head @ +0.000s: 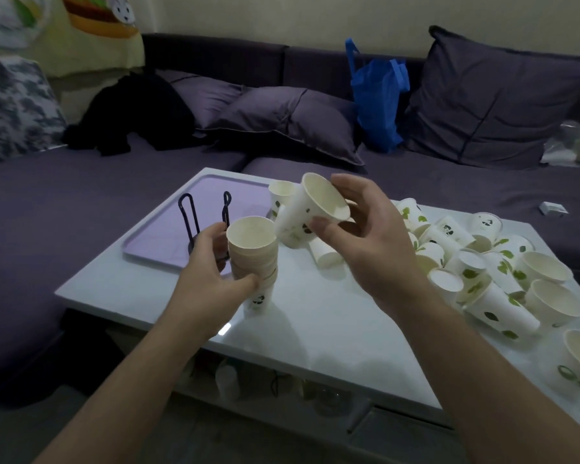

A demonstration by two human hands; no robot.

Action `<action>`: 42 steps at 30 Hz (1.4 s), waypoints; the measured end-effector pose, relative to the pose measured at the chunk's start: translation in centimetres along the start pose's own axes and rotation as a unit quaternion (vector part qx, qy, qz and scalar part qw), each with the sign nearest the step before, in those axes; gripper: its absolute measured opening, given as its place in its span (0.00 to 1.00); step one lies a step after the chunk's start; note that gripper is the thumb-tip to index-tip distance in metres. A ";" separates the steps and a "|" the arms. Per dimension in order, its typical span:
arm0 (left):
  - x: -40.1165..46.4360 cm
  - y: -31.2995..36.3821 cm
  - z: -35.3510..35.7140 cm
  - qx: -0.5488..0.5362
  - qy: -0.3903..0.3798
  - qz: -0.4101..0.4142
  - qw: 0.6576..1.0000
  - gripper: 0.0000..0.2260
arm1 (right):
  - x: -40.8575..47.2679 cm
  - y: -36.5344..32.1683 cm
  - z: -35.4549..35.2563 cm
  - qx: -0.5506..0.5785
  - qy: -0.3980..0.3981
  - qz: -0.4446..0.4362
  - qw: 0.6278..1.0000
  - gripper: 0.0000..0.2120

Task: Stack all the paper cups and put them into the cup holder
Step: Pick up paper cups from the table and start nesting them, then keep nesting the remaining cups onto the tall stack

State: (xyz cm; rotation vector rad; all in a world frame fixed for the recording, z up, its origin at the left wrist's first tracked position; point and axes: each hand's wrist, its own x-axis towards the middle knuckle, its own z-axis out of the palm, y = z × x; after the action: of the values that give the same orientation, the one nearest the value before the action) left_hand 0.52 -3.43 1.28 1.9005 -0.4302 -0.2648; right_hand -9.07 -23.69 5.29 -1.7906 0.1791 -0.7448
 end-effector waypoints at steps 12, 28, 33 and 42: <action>0.4 -0.3 0.3 -0.015 -0.005 -0.016 1.000 0.39 | 1.4 0.6 3.7 -0.141 -0.118 -0.005 0.983 0.31; -4.5 1.2 0.5 0.034 0.191 0.138 0.971 0.26 | -4.2 0.0 -7.6 -0.013 0.065 0.051 0.996 0.12; -7.3 1.9 4.2 0.046 0.016 0.189 0.981 0.21 | -7.1 -1.0 -12.6 -0.057 0.101 0.068 0.991 0.12; -10.0 -1.3 10.9 0.103 -0.174 0.132 0.970 0.13 | -12.8 1.3 -16.9 -0.189 -0.004 0.208 0.960 0.09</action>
State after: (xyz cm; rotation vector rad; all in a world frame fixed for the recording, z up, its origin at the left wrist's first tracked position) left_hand -12.50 -8.10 -4.04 1.9746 -0.9729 -0.3898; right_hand -28.38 -31.73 1.88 -2.0200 0.7093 -0.4149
